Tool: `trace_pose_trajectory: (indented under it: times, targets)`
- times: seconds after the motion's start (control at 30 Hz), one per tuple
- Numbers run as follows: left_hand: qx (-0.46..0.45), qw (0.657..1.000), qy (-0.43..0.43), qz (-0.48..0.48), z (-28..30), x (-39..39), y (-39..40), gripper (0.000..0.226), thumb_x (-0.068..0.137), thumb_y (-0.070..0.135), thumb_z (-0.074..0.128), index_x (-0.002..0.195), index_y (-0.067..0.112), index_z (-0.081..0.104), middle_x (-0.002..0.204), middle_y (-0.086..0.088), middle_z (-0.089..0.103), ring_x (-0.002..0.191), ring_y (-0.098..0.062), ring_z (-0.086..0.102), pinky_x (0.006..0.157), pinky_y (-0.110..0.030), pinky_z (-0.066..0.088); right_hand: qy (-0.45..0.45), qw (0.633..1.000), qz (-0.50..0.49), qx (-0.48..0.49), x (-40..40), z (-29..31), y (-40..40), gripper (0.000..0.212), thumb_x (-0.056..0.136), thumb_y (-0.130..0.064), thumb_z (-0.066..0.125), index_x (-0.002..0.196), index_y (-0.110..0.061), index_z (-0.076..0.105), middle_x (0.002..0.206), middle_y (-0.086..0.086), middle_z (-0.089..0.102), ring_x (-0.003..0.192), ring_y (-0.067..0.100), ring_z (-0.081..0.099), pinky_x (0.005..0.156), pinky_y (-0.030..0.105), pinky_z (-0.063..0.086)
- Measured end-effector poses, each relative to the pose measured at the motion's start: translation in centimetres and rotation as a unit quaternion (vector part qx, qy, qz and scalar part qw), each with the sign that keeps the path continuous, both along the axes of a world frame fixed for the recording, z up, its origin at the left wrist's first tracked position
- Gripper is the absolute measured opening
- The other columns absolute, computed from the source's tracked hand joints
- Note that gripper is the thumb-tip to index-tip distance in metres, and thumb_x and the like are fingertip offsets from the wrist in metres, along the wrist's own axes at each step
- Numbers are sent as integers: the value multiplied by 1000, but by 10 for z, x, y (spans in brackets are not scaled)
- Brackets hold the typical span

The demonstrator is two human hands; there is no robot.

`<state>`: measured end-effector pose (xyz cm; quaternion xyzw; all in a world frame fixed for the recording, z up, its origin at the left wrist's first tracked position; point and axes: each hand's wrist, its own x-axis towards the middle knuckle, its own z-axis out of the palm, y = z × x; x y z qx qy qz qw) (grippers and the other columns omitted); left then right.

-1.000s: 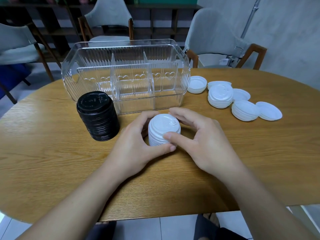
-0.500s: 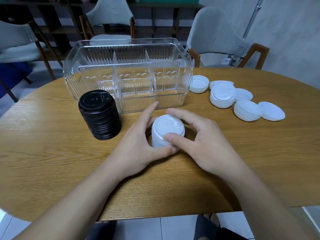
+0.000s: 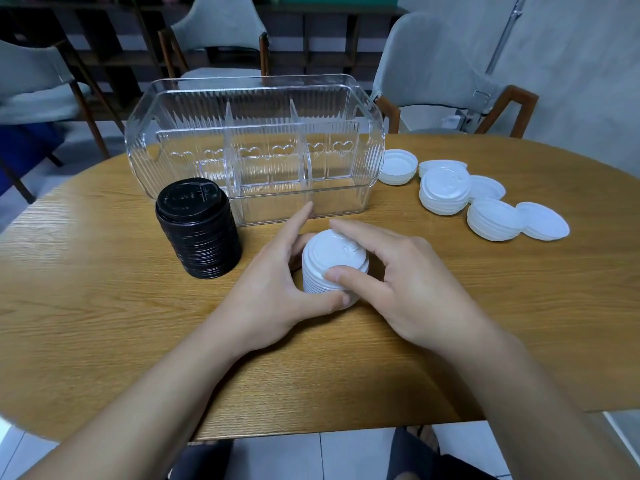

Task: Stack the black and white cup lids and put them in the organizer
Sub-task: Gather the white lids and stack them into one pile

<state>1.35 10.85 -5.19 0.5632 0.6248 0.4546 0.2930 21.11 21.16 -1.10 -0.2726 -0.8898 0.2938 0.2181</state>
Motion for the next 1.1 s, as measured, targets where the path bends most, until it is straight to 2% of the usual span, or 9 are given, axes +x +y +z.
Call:
trace_pose_trajectory:
  times: [0.13, 0.23, 0.47, 0.63, 0.77, 0.83, 0.9, 1.0, 1.1]
  targets:
    - [10, 1000, -13, 7, -4, 0, 1, 139, 71, 43, 103, 178, 35, 15, 144, 16, 73, 141, -10, 65, 128, -49, 42, 15, 999, -35, 5, -2, -1, -7, 69, 93, -52, 80, 156, -30, 61, 155, -17, 62, 142, -4, 53, 114, 7, 35]
    - [13, 1000, -4, 14, -3, 3, 0, 134, 70, 44, 103, 177, 35, 22, 145, 17, 72, 140, -7, 65, 126, -45, 45, 28, 999, -46, 3, -2, -2, -10, 68, 92, -52, 81, 154, -30, 63, 150, -18, 66, 138, -5, 54, 109, 3, 36]
    - [33, 998, 37, 44, -1, 7, -2, 106, 69, 48, 101, 161, 39, 49, 140, 18, 72, 134, -7, 68, 118, -44, 53, 72, 994, -82, -25, -3, -4, -14, 61, 86, -53, 87, 142, -36, 72, 123, -29, 76, 117, -11, 66, 97, 5, 45]
    - [50, 995, 76, 45, 3, 10, -3, 84, 78, 38, 97, 152, 37, 58, 139, 23, 72, 132, -8, 69, 113, -45, 56, 86, 991, -91, -36, -5, -13, -15, 63, 89, -52, 86, 147, -33, 69, 130, -25, 74, 122, -10, 65, 103, 9, 47]
    - [55, 990, 121, 43, 9, 13, -4, 74, 86, 30, 94, 150, 38, 57, 138, 28, 68, 131, 1, 65, 110, -24, 51, 109, 987, -75, -95, -3, -25, -8, 70, 87, -58, 84, 150, -37, 63, 139, -20, 71, 132, 1, 66, 113, 35, 53]
    - [56, 989, 131, 44, 11, 15, -4, 74, 86, 29, 91, 149, 41, 54, 139, 31, 66, 132, 6, 62, 106, -12, 44, 109, 985, -66, -119, -4, -30, -6, 71, 88, -61, 81, 152, -39, 59, 141, -19, 71, 134, 6, 66, 114, 40, 53]
    - [49, 987, 143, 47, 15, 17, -3, 76, 87, 30, 90, 151, 42, 52, 139, 34, 63, 132, 10, 59, 104, -6, 40, 113, 982, -59, -137, -3, -32, -4, 72, 89, -62, 80, 153, -38, 58, 140, -19, 71, 134, 7, 66, 114, 41, 53]
    - [35, 987, 153, 36, 15, 19, 0, 78, 87, 28, 89, 152, 44, 48, 142, 34, 61, 134, 9, 57, 107, -8, 41, 118, 979, -52, -157, 2, -33, 0, 73, 89, -54, 84, 154, -34, 57, 139, -20, 72, 132, 5, 67, 114, 40, 54]
    - [10, 985, 172, 28, 17, 21, -1, 93, 86, 31, 86, 167, 36, 39, 156, 24, 53, 145, 5, 49, 121, -19, 38, 125, 974, -53, -182, 5, -32, -1, 84, 87, -44, 89, 161, -28, 52, 147, -20, 68, 134, -3, 64, 117, 35, 52]
